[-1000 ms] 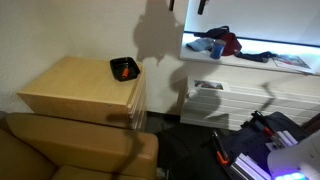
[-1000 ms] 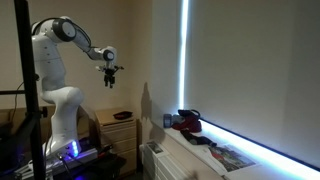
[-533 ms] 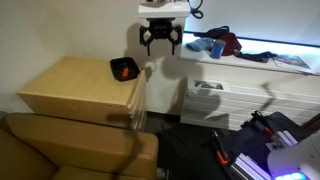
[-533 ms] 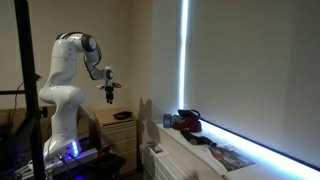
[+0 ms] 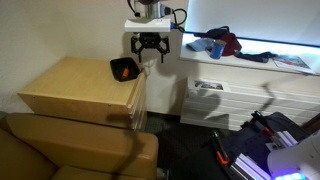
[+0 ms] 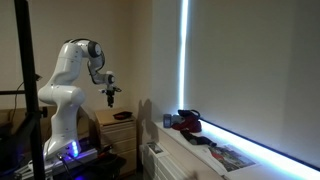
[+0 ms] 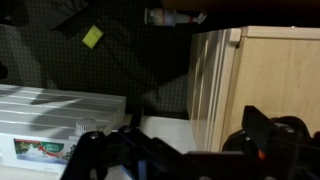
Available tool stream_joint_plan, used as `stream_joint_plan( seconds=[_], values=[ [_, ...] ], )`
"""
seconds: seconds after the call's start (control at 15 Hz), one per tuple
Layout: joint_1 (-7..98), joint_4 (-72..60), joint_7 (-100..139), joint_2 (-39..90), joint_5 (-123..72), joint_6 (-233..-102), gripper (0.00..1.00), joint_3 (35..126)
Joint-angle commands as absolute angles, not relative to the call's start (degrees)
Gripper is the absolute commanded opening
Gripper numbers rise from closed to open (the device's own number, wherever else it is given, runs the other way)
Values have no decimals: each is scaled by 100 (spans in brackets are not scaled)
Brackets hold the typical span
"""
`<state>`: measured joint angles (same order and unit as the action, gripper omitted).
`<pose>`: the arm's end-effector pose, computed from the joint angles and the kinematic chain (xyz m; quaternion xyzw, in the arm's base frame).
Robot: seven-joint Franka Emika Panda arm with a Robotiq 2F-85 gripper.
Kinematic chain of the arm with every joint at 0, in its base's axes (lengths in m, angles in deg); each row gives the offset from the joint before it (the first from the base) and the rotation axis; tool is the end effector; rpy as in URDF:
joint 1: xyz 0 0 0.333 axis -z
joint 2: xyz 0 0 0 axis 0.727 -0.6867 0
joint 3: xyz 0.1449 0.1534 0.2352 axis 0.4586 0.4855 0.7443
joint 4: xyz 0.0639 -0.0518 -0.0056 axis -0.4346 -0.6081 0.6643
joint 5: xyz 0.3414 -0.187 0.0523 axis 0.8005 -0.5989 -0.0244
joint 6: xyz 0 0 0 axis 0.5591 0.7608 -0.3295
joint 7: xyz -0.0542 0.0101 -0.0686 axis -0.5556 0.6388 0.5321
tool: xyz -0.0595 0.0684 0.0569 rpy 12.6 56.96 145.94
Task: Remove the screwdriver from the box and put it on the nightstand
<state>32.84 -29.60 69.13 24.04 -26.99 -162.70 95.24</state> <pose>0.5362 0.2429 0.2902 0.9723 -0.2314 -0.0257 0.0215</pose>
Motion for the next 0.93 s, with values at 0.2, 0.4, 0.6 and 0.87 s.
stream_joint_plan(
  seconds=[0.2, 0.4, 0.6, 0.87],
  values=[
    [2984, -1785, 7440, 1294, -2260, -17131, 100, 9147],
    [2851, -1298, 7736, 854, -2190, -17249, 100, 8978],
    [2846, -1419, 7603, 954, -2063, -17194, 100, 8983],
    [2789, -1258, 7624, 843, -1979, -17190, 100, 8993]
  ],
)
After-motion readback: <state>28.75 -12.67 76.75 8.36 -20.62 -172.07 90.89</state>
